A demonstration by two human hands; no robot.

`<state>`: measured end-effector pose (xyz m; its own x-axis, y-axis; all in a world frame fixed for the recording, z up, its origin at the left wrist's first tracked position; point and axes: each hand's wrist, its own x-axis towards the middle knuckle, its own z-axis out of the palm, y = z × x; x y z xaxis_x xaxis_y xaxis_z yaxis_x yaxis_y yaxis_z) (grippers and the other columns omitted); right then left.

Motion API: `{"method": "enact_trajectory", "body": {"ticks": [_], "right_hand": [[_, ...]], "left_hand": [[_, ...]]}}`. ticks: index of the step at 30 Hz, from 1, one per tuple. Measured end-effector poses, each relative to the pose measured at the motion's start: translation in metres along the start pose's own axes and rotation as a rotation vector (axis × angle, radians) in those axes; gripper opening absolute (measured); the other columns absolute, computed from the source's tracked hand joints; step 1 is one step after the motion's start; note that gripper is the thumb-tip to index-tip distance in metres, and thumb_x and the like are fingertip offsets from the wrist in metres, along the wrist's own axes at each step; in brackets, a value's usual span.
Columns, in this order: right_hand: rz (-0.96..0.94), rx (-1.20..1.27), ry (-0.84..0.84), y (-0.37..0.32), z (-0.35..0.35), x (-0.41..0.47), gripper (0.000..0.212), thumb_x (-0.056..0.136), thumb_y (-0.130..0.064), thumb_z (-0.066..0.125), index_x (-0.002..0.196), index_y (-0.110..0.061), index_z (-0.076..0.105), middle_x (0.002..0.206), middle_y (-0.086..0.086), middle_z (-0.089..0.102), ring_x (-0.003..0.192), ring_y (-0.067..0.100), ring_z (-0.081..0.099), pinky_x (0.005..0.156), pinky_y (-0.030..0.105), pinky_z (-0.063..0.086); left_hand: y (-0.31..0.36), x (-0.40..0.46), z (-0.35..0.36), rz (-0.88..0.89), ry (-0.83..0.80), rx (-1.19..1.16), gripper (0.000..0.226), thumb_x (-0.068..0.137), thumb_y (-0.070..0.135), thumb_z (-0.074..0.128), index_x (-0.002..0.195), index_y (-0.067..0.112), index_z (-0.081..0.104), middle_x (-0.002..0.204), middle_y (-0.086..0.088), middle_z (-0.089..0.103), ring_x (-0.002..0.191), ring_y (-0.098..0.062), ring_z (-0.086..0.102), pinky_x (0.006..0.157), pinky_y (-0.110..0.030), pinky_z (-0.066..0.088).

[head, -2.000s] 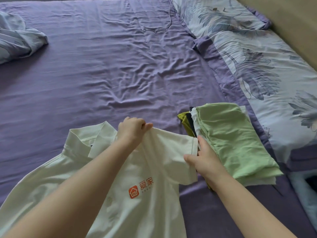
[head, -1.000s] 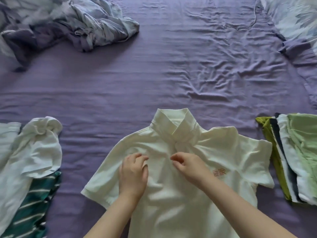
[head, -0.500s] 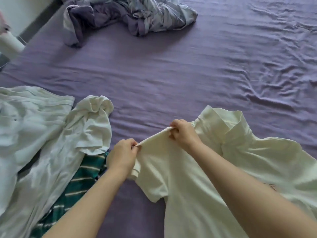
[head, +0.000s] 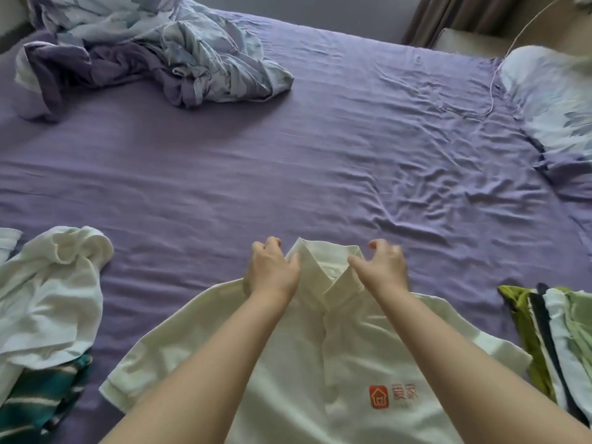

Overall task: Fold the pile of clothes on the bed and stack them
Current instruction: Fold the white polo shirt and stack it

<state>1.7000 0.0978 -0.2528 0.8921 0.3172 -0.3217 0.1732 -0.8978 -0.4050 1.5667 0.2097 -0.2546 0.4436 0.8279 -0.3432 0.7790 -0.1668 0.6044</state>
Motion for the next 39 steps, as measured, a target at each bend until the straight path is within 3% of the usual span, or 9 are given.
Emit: {"method": "enact_trajectory", "body": {"ticks": [3,7,13,18,23,27,33,36,39], "right_hand": [[0.111,0.067,-0.087,0.009,0.004,0.013,0.062,0.081,-0.042,0.060,0.135,-0.019,0.042,0.137,0.011,0.040,0.126,0.031,0.041,0.096,0.040,0.040],[0.109,0.097,-0.123,0.003,0.015,0.024,0.075,0.083,-0.065,0.051,0.139,-0.018,0.038,0.141,0.010,0.040,0.131,0.031,0.033,0.100,0.043,0.035],[-0.009,0.130,-0.257,0.005,0.014,0.034,0.054,0.088,-0.015,0.048,0.141,-0.022,0.040,0.140,0.003,0.049,0.128,0.025,0.045,0.107,0.039,0.033],[-0.117,0.519,-0.493,0.030,-0.008,0.027,0.020,0.085,-0.029,0.071,0.101,-0.019,0.071,0.095,0.000,0.068,0.085,0.013,0.061,0.068,0.022,0.047],[0.064,0.751,-0.575,0.037,-0.019,0.023,0.031,0.090,-0.033,0.063,0.095,-0.004,0.070,0.079,0.011,0.068,0.064,0.023,0.064,0.056,0.028,0.051],[0.135,0.723,-0.510,0.034,-0.013,0.021,0.027,0.092,-0.030,0.062,0.097,-0.004,0.067,0.073,0.009,0.062,0.053,0.018,0.058,0.046,0.022,0.047],[0.010,0.274,-0.440,0.040,-0.023,0.024,0.029,0.082,-0.040,0.069,0.101,-0.018,0.064,0.101,-0.001,0.064,0.092,0.017,0.061,0.076,0.034,0.050],[0.056,0.170,-0.408,0.044,-0.031,0.016,0.033,0.083,-0.043,0.068,0.099,-0.017,0.054,0.093,-0.004,0.057,0.082,0.015,0.060,0.061,0.029,0.049],[0.178,0.421,-0.485,0.050,-0.032,0.005,0.019,0.086,-0.019,0.068,0.097,-0.006,0.060,0.086,0.010,0.064,0.065,0.018,0.064,0.052,0.032,0.057]], "left_hand": [[0.040,0.015,0.021,-0.131,0.033,0.113,0.063,0.086,0.056,0.053,0.129,0.012,0.038,0.128,-0.010,0.040,0.117,-0.030,0.049,0.086,-0.038,0.042],[0.046,0.027,0.035,-0.228,0.007,0.190,0.050,0.088,0.030,0.056,0.127,0.009,0.032,0.130,-0.013,0.035,0.119,-0.032,0.048,0.087,-0.040,0.045],[0.002,0.031,0.018,-0.231,-0.116,-0.230,0.030,0.083,-0.003,0.048,0.106,0.004,0.067,0.102,-0.013,0.067,0.086,-0.030,0.061,0.072,-0.031,0.049],[-0.016,0.008,-0.012,-0.365,-0.365,-0.771,0.016,0.094,0.014,0.059,0.099,0.003,0.070,0.070,-0.006,0.071,0.058,-0.017,0.066,0.053,-0.025,0.052],[-0.027,-0.001,-0.019,-0.544,-0.478,-0.945,0.033,0.095,0.038,0.054,0.091,0.007,0.067,0.064,-0.004,0.068,0.045,-0.016,0.062,0.045,-0.022,0.048],[-0.027,-0.002,-0.021,-0.652,-0.459,-1.066,0.031,0.096,0.036,0.052,0.102,0.008,0.064,0.083,-0.008,0.066,0.067,-0.022,0.063,0.061,-0.033,0.049],[-0.046,-0.018,-0.020,-0.374,-0.416,-0.716,0.024,0.092,0.027,0.061,0.106,0.008,0.067,0.080,-0.002,0.071,0.063,-0.011,0.066,0.050,-0.020,0.051],[-0.053,-0.026,-0.021,-0.407,-0.419,-0.676,0.030,0.089,0.038,0.064,0.092,0.008,0.070,0.082,-0.004,0.075,0.067,-0.012,0.070,0.053,-0.022,0.053],[-0.055,-0.035,-0.019,-0.396,-0.424,-0.845,0.029,0.087,0.030,0.065,0.092,0.002,0.068,0.085,-0.011,0.074,0.074,-0.019,0.072,0.061,-0.031,0.057]]}}
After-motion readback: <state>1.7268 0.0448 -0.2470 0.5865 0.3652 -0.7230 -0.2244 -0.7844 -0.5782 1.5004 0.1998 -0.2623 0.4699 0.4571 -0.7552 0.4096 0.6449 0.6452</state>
